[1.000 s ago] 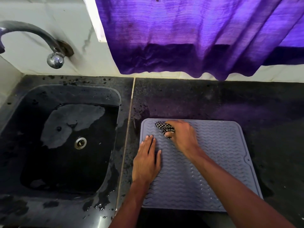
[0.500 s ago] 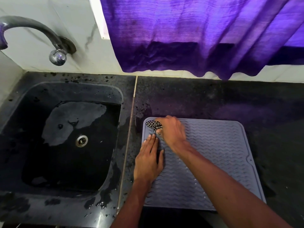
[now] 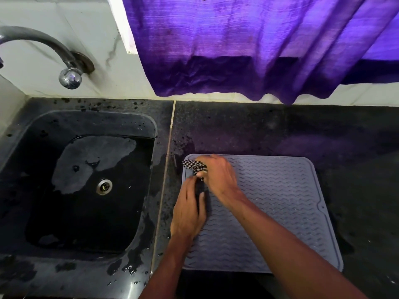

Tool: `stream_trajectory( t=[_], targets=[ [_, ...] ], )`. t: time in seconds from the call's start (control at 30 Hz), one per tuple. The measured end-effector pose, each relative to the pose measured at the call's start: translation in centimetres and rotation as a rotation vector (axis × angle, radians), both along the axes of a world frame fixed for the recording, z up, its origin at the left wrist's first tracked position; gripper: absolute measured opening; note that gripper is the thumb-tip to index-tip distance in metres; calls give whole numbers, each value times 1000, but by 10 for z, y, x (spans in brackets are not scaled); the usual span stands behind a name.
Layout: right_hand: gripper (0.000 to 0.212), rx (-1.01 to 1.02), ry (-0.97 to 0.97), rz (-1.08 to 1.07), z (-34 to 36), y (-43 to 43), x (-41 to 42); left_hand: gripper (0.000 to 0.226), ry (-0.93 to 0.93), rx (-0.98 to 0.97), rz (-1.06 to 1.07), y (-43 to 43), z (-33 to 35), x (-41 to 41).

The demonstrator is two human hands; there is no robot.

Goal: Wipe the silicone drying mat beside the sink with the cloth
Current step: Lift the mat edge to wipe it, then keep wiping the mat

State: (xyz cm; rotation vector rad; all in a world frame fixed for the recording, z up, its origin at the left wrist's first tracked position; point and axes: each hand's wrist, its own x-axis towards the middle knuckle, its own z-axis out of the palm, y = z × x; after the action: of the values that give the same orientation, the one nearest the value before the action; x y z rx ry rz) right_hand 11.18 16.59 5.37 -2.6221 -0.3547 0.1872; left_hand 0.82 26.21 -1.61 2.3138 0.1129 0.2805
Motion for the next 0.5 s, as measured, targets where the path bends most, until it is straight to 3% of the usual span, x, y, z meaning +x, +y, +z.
stream_trajectory(
  t=[0.13,0.33,0.5],
  targets=[
    [40,-6,-23,10,-7,-11,-22,41,-72,-181,122,5,5,-5],
    [54,-54,-7,-15,-16,-10,-34,43,-85,-139,136,2,7,-5],
    [49,-43,8,-17,-8,-8,-35,41,-80,-112,218,2,13,-9]
  ],
)
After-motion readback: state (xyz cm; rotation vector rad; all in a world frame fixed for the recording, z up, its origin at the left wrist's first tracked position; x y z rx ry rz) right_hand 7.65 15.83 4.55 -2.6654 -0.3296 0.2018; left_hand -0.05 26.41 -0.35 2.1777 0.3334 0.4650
